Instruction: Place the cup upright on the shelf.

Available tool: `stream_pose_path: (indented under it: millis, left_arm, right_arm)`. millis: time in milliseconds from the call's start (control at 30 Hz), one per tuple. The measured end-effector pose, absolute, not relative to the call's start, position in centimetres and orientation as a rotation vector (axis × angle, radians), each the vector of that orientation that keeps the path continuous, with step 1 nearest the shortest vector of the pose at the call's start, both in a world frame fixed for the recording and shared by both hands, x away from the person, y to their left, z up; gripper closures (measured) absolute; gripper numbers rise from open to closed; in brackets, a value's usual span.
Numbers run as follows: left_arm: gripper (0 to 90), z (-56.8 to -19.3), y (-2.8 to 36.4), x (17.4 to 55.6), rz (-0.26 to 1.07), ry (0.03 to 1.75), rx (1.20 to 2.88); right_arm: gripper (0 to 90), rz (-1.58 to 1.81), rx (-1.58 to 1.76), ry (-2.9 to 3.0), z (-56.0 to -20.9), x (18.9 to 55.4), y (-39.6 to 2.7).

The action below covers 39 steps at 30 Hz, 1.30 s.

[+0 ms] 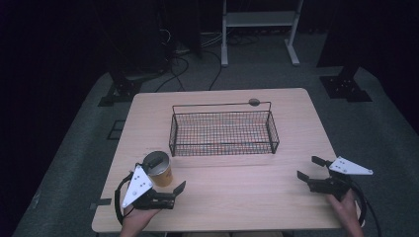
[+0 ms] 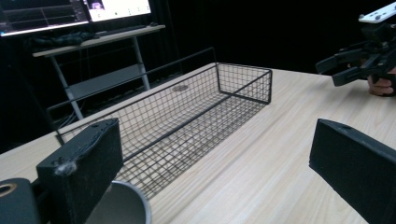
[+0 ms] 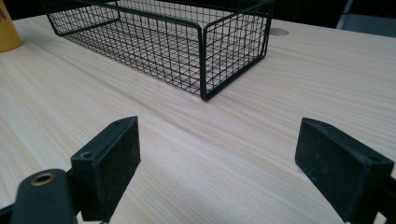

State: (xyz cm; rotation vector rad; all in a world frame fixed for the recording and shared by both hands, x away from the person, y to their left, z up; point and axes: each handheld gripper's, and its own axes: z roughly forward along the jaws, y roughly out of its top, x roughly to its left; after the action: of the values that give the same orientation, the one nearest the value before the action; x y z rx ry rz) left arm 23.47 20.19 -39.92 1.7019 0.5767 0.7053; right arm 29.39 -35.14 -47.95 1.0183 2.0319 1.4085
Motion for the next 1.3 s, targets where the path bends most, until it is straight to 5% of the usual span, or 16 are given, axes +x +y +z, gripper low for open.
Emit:
stream_pose_path:
  millis: [1300]
  left_arm:
    - [0.0, -43.3, 26.5, 26.8, 0.69, 0.722, 1.686]
  right_arm:
    - [13.2, 1.408, 1.016, 2.035, -48.0, 29.4, -35.1]
